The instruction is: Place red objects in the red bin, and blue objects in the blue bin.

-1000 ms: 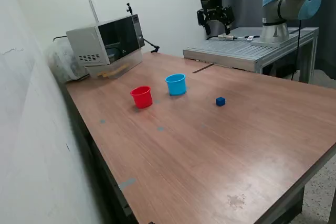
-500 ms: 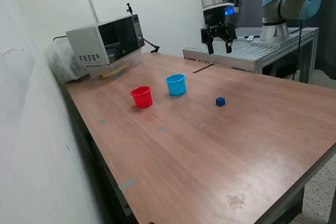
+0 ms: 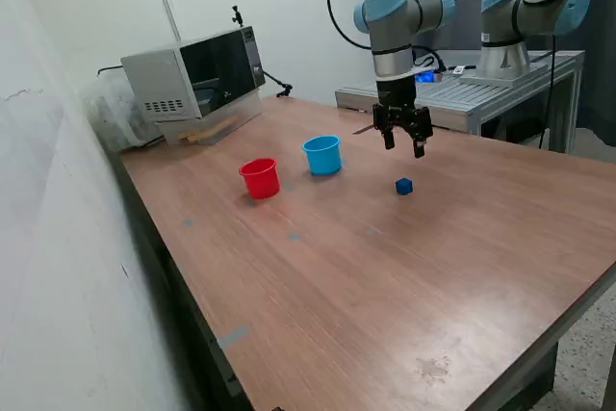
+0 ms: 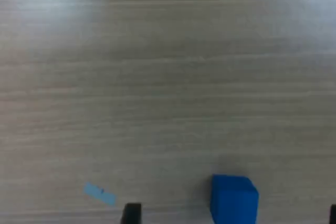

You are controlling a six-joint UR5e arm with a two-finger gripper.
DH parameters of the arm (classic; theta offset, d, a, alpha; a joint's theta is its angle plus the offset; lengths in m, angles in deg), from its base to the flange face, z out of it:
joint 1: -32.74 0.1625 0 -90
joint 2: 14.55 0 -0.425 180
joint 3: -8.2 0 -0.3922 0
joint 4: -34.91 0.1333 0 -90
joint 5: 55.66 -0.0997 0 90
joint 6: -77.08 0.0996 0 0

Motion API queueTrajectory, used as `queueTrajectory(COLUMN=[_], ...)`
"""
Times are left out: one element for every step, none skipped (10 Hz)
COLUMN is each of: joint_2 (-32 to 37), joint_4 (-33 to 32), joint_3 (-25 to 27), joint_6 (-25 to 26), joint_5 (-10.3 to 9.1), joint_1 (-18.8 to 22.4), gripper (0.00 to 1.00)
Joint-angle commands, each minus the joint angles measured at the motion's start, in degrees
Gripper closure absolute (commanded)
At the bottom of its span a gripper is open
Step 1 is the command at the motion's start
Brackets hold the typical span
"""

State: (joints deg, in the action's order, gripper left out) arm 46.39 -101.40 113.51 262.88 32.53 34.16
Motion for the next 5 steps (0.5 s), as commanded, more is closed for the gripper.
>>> queueTrajectory(joint_2=[-2.5, -4.2, -5.4, -6.0, -6.2], joint_4=[-0.2, -0.1, 0.0, 0.1, 0.3], joint_3=[-3.4, -4.9, -5.5, -6.1, -6.3], joint_6=[5.4, 5.7, 7.3, 8.1, 8.2], joint_5=[4.62, 4.79, 4.97, 4.89, 4.88], joint_1=[3.4, 3.5, 3.5, 3.3, 3.2], gripper=[0.0, 0.0, 0.0, 0.0, 0.0])
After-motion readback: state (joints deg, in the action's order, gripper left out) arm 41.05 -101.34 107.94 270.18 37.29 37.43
